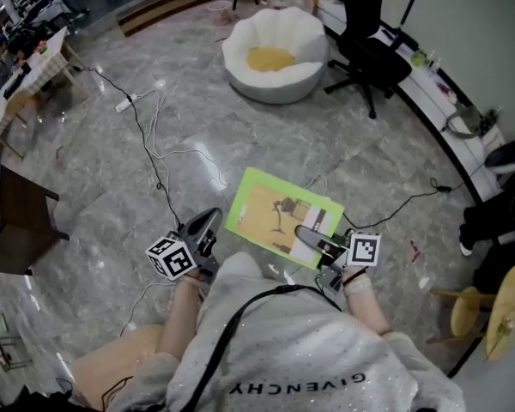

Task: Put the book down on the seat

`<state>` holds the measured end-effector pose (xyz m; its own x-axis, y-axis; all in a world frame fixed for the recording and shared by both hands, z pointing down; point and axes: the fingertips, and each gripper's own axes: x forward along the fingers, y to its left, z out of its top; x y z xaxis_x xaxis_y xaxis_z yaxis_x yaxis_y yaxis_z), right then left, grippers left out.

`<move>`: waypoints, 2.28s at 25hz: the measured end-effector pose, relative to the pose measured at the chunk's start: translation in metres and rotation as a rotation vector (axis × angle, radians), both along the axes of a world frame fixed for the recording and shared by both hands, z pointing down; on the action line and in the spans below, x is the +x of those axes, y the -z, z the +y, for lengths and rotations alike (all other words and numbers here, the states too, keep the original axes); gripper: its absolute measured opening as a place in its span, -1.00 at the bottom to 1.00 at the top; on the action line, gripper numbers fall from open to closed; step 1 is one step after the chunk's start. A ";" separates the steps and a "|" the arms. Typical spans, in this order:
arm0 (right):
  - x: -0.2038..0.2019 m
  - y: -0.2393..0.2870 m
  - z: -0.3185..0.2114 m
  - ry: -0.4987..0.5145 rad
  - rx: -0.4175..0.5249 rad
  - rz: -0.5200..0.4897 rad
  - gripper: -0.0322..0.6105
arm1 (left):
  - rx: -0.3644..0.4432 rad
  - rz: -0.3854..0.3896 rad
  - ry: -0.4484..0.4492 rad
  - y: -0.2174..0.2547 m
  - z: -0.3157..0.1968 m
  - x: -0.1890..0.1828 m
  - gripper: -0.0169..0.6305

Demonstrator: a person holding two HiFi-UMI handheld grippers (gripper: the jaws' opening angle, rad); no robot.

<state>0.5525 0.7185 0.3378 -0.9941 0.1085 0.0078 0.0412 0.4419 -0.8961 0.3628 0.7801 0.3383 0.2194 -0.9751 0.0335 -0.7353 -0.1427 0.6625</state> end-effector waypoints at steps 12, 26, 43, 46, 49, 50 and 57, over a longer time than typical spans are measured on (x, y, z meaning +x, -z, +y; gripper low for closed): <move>-0.050 -0.014 -0.033 -0.034 -0.043 0.030 -0.45 | 0.000 0.035 0.017 -0.015 -0.032 -0.068 -0.87; -0.185 -0.002 -0.095 -0.070 -0.036 0.042 -0.45 | 0.042 -0.016 -0.064 0.002 -0.124 -0.188 -0.87; -0.273 -0.017 -0.145 -0.184 -0.080 0.041 -0.45 | 0.034 -0.035 -0.080 -0.009 -0.163 -0.288 -0.87; -0.280 -0.016 -0.145 -0.172 -0.080 0.039 -0.45 | 0.030 -0.028 -0.083 -0.013 -0.167 -0.292 -0.87; -0.285 -0.018 -0.150 -0.169 -0.076 0.048 -0.45 | 0.027 -0.015 -0.082 -0.017 -0.176 -0.295 -0.87; -0.285 -0.019 -0.152 -0.171 -0.081 0.048 -0.45 | 0.025 -0.011 -0.083 -0.018 -0.179 -0.295 -0.87; -0.301 -0.027 -0.177 -0.179 -0.095 0.056 -0.45 | 0.022 -0.003 -0.097 -0.023 -0.204 -0.306 -0.87</move>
<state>0.2515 0.5415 0.3644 -0.9959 -0.0666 0.0616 -0.0812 0.3509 -0.9329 0.0571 0.5757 0.3612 0.3129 -0.9497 0.0127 -0.7189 -0.2282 0.6566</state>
